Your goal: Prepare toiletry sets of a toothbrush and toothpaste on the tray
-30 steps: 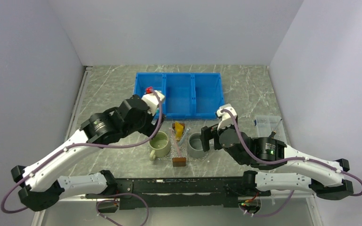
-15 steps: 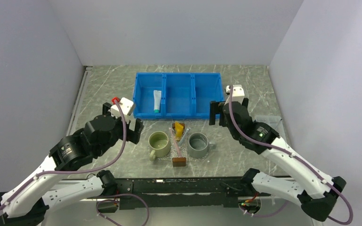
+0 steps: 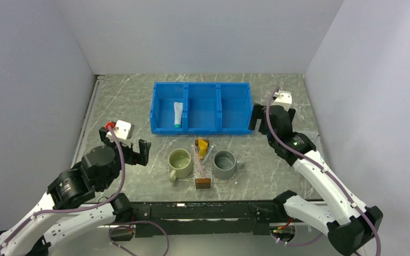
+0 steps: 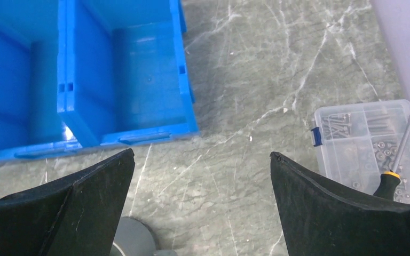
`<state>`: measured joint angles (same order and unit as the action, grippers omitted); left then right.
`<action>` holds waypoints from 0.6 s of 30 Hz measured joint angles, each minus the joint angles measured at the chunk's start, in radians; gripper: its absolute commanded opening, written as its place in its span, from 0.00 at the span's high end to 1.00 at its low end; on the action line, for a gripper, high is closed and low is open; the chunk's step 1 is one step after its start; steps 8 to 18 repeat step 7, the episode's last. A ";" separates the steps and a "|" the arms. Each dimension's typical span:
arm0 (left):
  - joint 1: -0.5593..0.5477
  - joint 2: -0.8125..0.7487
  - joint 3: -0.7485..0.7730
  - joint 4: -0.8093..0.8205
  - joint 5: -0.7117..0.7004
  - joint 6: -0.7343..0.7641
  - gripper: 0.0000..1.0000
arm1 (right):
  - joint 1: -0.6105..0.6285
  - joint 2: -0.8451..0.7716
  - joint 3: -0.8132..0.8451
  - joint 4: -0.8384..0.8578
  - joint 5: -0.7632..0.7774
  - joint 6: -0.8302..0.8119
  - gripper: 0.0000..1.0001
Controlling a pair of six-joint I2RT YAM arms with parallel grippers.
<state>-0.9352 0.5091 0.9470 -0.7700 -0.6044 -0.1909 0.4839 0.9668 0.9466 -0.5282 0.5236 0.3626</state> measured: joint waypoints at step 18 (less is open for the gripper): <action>0.000 -0.069 -0.060 0.026 -0.007 -0.006 0.01 | 0.000 -0.095 -0.048 0.022 0.034 0.025 0.00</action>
